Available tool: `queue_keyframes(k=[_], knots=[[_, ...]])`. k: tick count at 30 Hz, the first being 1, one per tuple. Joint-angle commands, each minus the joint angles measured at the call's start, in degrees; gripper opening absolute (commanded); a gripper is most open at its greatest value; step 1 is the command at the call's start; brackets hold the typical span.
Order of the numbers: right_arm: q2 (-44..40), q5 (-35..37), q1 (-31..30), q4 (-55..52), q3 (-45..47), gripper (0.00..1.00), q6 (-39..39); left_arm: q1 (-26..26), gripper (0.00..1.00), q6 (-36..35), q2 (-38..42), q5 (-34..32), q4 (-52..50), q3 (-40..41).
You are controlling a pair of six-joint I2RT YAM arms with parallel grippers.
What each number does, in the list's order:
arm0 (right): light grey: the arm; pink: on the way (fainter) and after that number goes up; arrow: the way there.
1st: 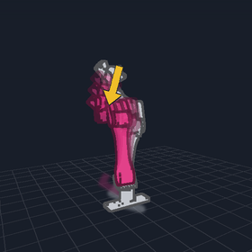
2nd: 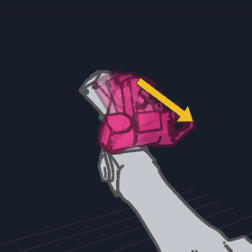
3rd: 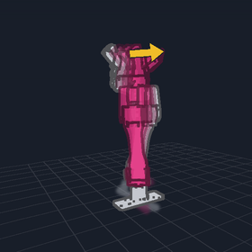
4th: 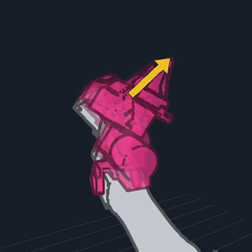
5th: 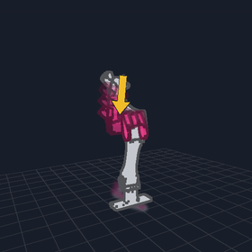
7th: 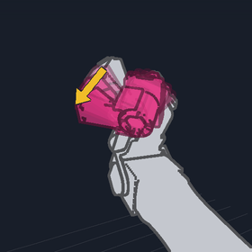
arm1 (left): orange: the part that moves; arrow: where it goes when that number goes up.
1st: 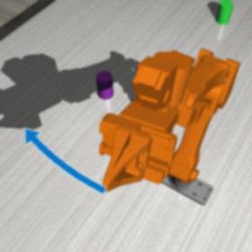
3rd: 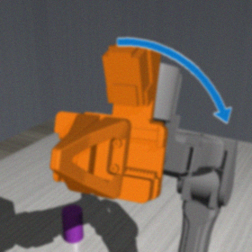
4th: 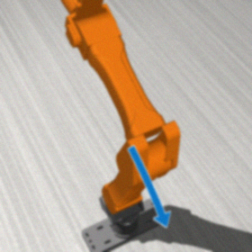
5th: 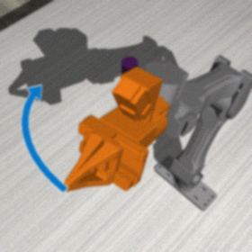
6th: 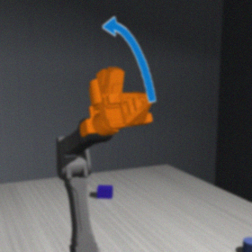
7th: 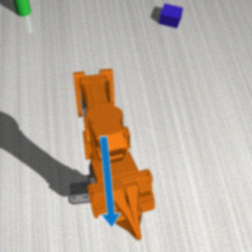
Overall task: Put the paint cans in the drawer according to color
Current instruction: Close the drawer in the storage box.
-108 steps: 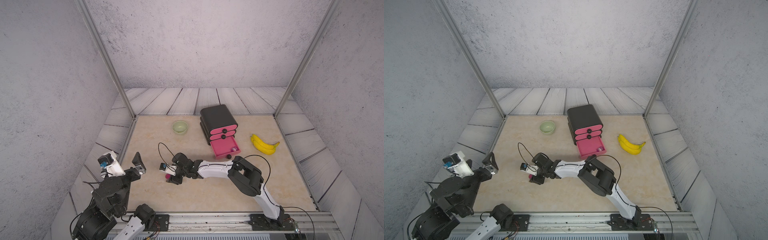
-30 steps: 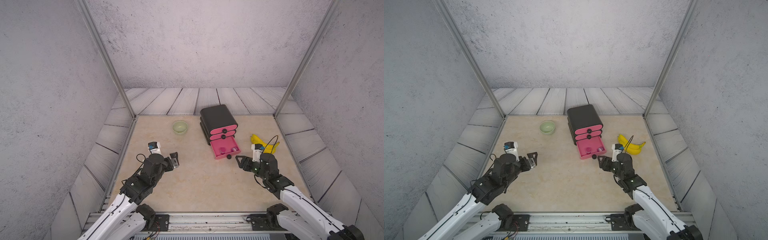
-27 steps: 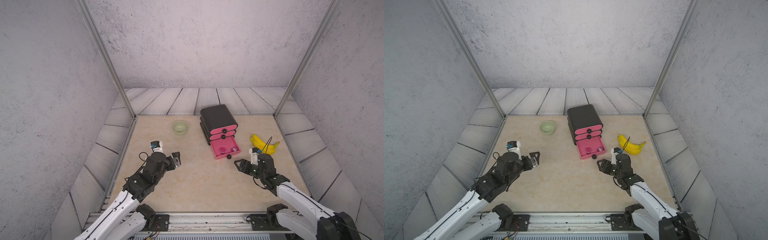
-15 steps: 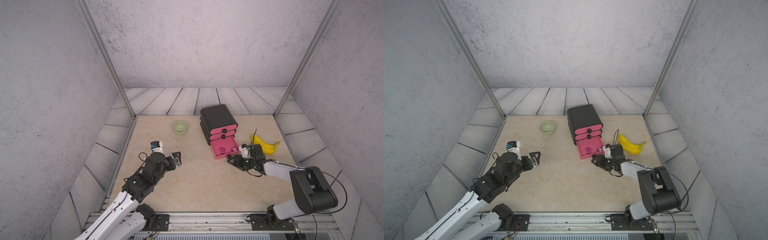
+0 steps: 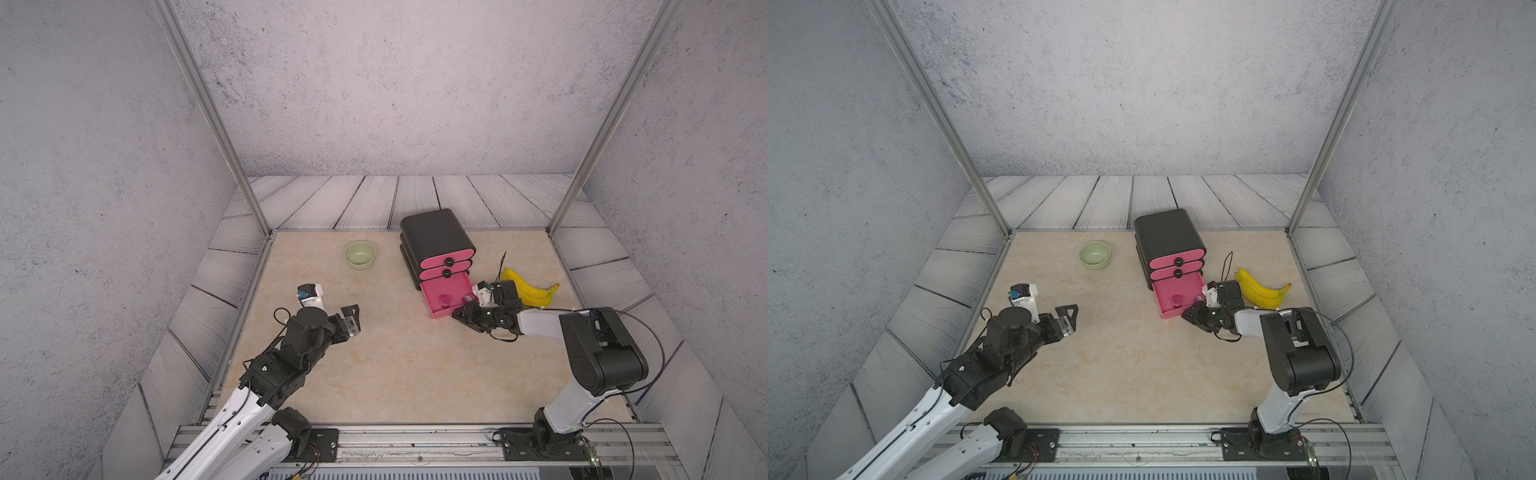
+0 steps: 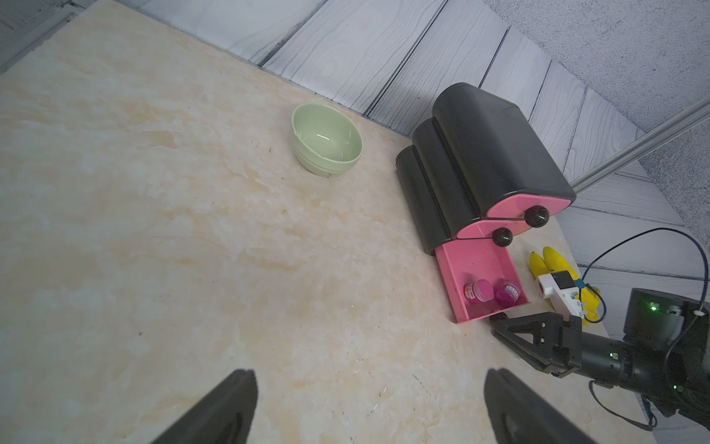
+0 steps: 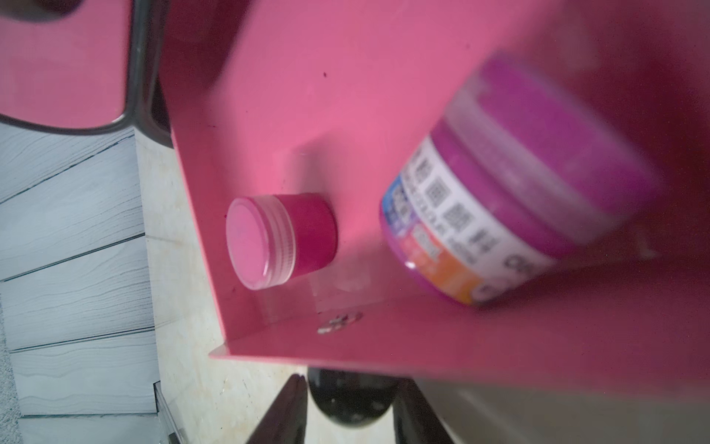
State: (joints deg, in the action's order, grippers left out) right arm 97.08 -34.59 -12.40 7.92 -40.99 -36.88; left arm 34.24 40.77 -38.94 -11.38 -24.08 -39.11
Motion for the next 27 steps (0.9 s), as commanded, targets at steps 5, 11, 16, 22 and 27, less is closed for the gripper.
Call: queue_keyframes(k=[5,11,16,22,27], knots=[[2.3,-1.1,0.4,3.5,-3.0,0.34,0.3,-0.2,0.99,-1.5,0.2,-1.5,-1.1,-1.3],[4.9,-0.9,0.4,3.5,-8.3,0.34,-0.1,-0.2,0.99,-1.6,0.1,-1.5,-1.1,-1.5],[9.4,-0.7,0.4,2.1,-14.5,0.34,-0.6,-0.3,0.99,-1.7,0.1,-1.7,-1.3,-1.7],[14.5,1.4,0.4,1.8,-20.7,0.41,-2.9,-0.2,0.99,-1.8,-0.4,-1.6,-1.7,-2.3],[15.1,1.2,0.4,4.2,-21.5,0.46,-5.5,-0.2,0.99,-2.1,-0.6,-1.8,-2.0,-2.6]])
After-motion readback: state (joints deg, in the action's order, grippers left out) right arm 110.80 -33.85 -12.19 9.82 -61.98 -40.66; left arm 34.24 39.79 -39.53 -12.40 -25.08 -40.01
